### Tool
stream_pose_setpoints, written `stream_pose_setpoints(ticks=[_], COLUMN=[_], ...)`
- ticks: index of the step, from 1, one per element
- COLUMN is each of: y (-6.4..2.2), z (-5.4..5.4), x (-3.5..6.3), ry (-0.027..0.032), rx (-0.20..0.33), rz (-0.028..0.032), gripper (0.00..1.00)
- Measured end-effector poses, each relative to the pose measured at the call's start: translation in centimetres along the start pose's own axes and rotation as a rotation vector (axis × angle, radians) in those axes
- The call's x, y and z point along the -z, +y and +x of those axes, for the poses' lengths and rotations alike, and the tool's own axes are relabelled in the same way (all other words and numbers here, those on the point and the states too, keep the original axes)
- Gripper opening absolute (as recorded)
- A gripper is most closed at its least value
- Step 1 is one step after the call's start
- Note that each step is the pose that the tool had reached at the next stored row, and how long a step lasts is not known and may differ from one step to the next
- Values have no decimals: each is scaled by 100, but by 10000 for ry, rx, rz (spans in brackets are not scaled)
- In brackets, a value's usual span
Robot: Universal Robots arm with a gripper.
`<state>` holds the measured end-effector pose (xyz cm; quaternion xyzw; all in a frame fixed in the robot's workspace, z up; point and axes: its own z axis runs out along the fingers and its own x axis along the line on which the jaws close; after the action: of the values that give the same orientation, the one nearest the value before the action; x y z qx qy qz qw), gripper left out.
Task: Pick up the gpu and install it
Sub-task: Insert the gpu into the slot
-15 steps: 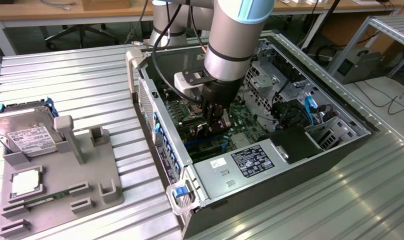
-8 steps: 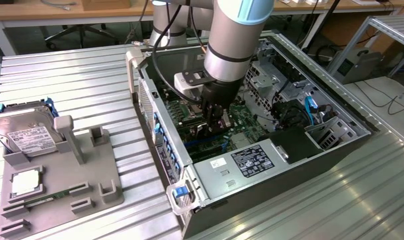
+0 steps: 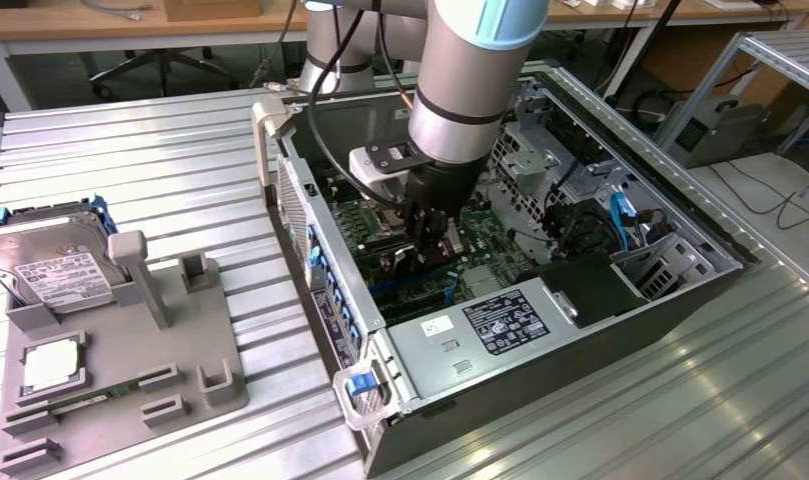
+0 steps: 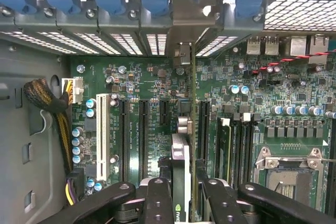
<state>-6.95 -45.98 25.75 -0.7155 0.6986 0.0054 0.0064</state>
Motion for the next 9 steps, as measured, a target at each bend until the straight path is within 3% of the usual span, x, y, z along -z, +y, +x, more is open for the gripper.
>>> stream_pose_setpoints(ticks=[9], y=[0], z=[0], x=[-4], ry=[2], rx=[-149], rz=[2], gripper=[27])
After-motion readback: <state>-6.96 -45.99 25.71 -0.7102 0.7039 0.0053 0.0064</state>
